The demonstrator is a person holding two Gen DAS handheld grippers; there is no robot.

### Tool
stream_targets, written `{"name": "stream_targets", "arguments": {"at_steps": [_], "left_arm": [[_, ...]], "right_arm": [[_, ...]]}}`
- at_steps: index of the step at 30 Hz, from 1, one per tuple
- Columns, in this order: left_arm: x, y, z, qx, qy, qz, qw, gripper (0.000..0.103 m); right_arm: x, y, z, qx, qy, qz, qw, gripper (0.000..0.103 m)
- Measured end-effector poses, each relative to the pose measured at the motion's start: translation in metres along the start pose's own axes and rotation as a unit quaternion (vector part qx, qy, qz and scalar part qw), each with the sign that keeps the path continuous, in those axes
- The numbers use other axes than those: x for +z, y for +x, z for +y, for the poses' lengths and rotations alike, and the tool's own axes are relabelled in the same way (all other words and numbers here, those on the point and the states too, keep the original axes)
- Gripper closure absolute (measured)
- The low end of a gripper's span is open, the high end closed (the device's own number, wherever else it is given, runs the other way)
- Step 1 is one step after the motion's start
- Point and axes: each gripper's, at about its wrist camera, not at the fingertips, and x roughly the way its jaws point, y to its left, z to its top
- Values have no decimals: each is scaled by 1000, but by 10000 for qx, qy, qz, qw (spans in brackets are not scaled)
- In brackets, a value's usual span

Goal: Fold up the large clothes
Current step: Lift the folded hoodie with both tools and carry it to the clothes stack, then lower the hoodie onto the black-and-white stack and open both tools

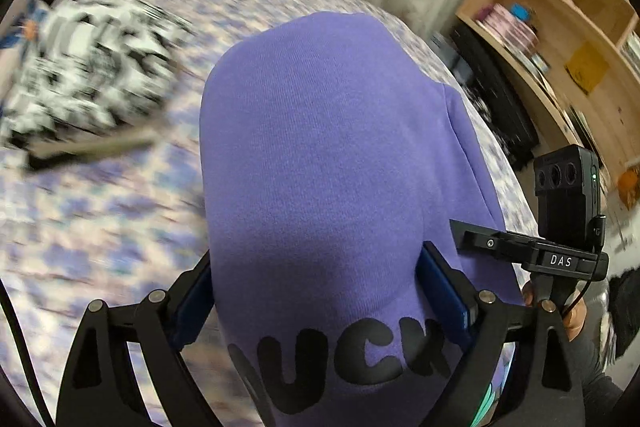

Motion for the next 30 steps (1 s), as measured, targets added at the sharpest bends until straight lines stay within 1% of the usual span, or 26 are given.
{"name": "stream_targets", "arguments": {"at_steps": [2,3,4,5,6,8,9,10,12,14,15,16,17,18,19,20,22,23,25,26,27,28,29,30], "left_arm": [[23,-24,31,182,-14,-139,9997,11],[36,-32,44,257,-9,-191,9995,11],[51,-42,62,351,6,-264,9990,11],[69,-51,80,453,17,-340,9984,11],[83,-57,94,532,38,-383,9978,11],[121,-68,129,717,146,-493,9961,11],[138,-70,144,775,231,-526,9953,11],[160,-71,167,820,229,-594,9946,11],[192,-69,199,936,288,-677,9929,11],[219,-59,230,1072,360,-714,9910,11],[230,-53,243,1120,344,-709,9906,11],[243,-42,263,1188,391,-665,9899,11],[251,-35,278,1221,375,-636,9898,11],[260,-23,293,1258,365,-586,9897,10],[269,-7,312,1353,355,-499,9889,10],[273,8,323,1472,341,-432,9876,9],[274,39,340,1652,370,-310,9851,4],[274,48,346,1532,312,-307,9872,4],[273,56,355,1184,149,-307,9924,3],[271,56,353,1153,154,-317,9927,3],[269,55,351,1181,190,-319,9923,3],[269,52,348,1285,273,-345,9907,2],[268,51,347,1397,321,-368,9890,0],[265,47,342,1510,374,-406,9870,0]], "right_arm": [[29,31,33,177,-169,-23,9997,60],[38,40,42,236,-216,-46,9995,60],[38,40,42,236,-216,-46,9995,60],[68,70,66,387,-344,-136,9986,60],[83,86,77,462,-384,-190,9980,60],[121,123,96,633,-375,-312,9968,60],[131,134,100,685,-353,-352,9964,60],[149,153,105,770,-317,-426,9956,60],[181,189,113,855,-287,-552,9944,60],[208,227,111,960,-144,-608,9934,59],[217,239,108,991,-65,-610,9932,59],[230,258,104,1016,51,-656,9926,59],[239,278,98,1041,153,-686,9921,59],[241,289,95,1037,203,-681,9921,59],[246,308,87,1004,280,-654,9924,59],[248,327,77,931,370,-585,9932,59],[246,352,58,799,534,-471,9943,59],[245,360,50,757,543,-448,9946,59],[248,362,49,701,495,-503,9950,58],[248,360,49,673,440,-498,9955,56],[249,358,50,655,375,-448,9961,55],[250,355,53,545,265,-396,9974,51],[250,351,59,332,128,-355,9987,44],[251,349,62,240,58,-324,9992,41]]}}
